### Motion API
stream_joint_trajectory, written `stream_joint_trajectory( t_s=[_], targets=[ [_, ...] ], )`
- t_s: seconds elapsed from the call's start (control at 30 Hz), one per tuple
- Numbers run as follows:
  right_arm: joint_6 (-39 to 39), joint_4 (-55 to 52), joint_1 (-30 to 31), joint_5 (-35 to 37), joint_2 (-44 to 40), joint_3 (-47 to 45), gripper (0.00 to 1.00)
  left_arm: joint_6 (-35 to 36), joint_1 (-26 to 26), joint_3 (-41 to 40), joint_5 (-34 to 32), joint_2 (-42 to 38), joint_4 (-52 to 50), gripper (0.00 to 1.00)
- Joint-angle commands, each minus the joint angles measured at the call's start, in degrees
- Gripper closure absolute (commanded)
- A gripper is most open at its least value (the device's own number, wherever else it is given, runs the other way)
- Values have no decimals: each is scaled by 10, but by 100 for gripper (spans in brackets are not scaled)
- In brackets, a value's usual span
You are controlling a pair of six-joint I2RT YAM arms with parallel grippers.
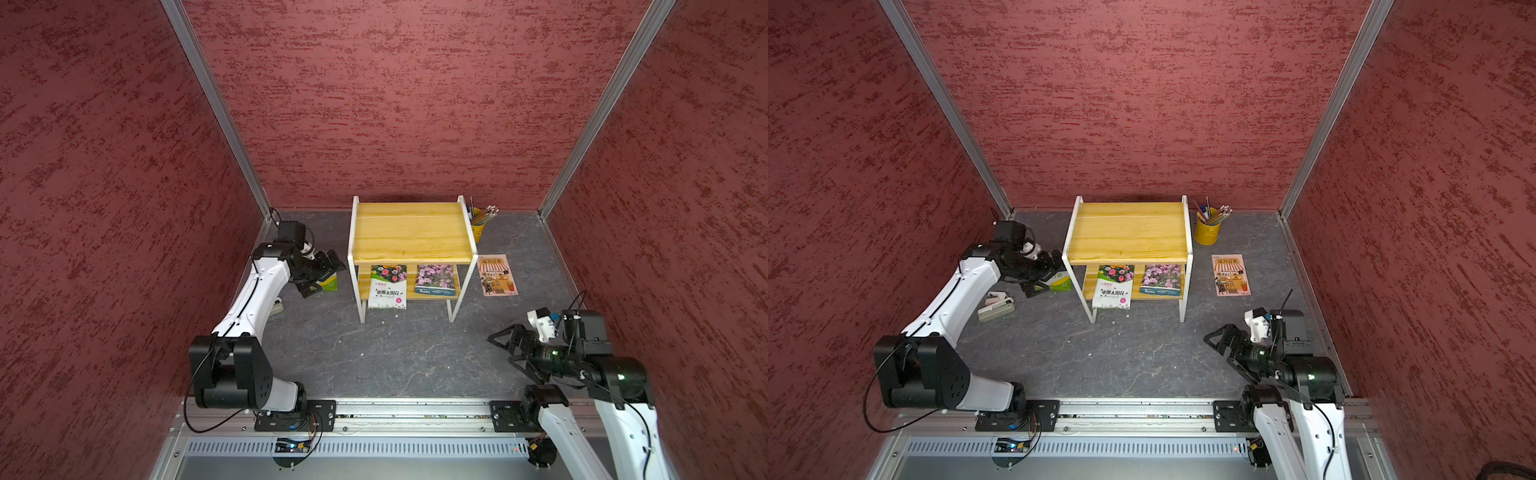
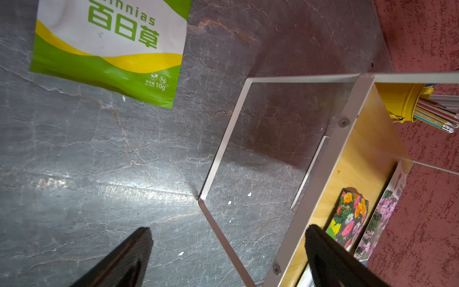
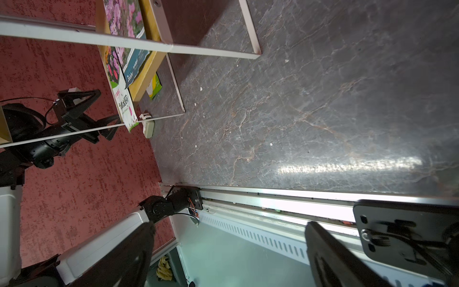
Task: Take the seed bag off the shelf
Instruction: Pick up the seed packet from the shelf.
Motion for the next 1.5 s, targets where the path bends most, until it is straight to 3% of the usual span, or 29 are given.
stream_joint_trajectory(
  t_s=[0.0,0.13,0.33,0.47,0.63,0.87,1.3,1.47],
  targets=[
    [13,48,23,-4,35,15,2,13,-4,-1,-1,9,-2,0],
    [30,122,91,42,106,23,2,10,-10,-3,-4,13,3,0],
    [95,235,319,180,235,48,2,3,-17,-4,-11,10,6,0],
    [141,287,399,224,267,46,2,-1,-18,-7,-14,-3,4,0],
    [182,349,445,261,265,35,2,1,-18,-27,-17,-16,4,0],
    [198,467,514,292,380,79,1,4,-18,-35,-13,-9,6,0],
    [232,653,527,338,380,18,2,25,-18,-19,-22,-4,-23,0],
    [237,729,535,351,386,-19,7,34,-18,-17,-25,4,-32,0]
  ],
)
